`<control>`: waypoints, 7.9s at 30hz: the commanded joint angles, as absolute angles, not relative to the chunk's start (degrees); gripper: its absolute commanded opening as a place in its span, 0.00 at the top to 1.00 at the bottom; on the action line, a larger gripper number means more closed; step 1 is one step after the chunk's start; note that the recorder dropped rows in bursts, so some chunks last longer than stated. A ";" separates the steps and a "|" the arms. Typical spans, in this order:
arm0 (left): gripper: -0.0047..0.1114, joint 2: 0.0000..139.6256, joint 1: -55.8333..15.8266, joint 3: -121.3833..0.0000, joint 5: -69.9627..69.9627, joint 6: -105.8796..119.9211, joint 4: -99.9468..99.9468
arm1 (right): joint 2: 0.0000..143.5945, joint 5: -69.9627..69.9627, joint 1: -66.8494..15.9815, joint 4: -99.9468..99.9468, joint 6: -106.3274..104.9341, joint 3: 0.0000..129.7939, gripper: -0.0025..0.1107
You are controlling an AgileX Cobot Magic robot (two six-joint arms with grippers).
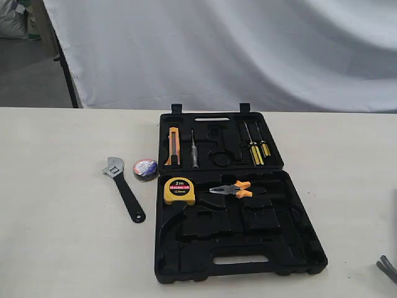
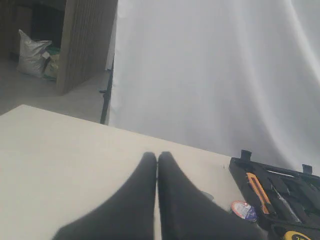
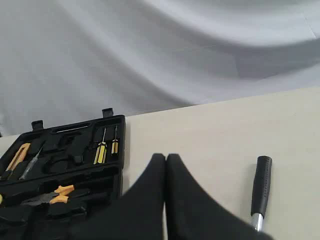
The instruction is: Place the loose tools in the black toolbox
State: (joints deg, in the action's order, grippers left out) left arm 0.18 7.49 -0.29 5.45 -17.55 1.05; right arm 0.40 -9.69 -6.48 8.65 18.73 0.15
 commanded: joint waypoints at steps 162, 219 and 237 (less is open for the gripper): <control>0.95 0.00 8.94 -0.44 5.03 -17.82 1.30 | 104.14 49.56 9.05 37.37 74.22 30.15 0.98; 0.95 0.00 8.94 -0.44 5.03 -17.82 1.30 | 105.96 -54.13 -3.85 -6.99 -76.18 76.36 0.98; 0.95 0.00 8.94 -0.44 5.03 -17.82 1.30 | 114.21 -53.82 -7.58 4.96 -74.59 75.92 0.37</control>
State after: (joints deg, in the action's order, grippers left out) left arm 0.18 7.49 -0.29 5.45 -17.55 1.05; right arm 112.57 -54.67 -7.64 4.19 -73.20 75.91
